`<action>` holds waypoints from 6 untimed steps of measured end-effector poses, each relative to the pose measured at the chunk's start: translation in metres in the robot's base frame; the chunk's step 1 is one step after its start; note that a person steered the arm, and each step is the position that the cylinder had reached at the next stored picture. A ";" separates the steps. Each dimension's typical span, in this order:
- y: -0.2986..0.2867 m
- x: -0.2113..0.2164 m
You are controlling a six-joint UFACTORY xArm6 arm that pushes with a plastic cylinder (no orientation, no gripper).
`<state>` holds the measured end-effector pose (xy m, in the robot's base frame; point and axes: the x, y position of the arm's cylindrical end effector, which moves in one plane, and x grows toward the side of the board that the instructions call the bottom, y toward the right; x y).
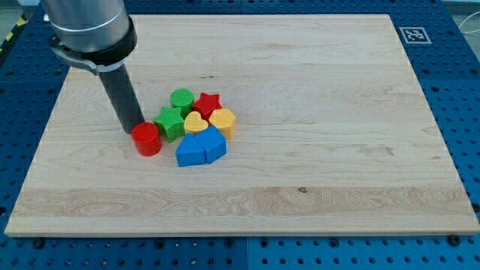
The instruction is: Slide the red circle along with green star and green circle up a bit
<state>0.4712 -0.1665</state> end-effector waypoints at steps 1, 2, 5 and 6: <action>-0.020 0.010; -0.018 0.031; 0.031 0.031; 0.033 0.031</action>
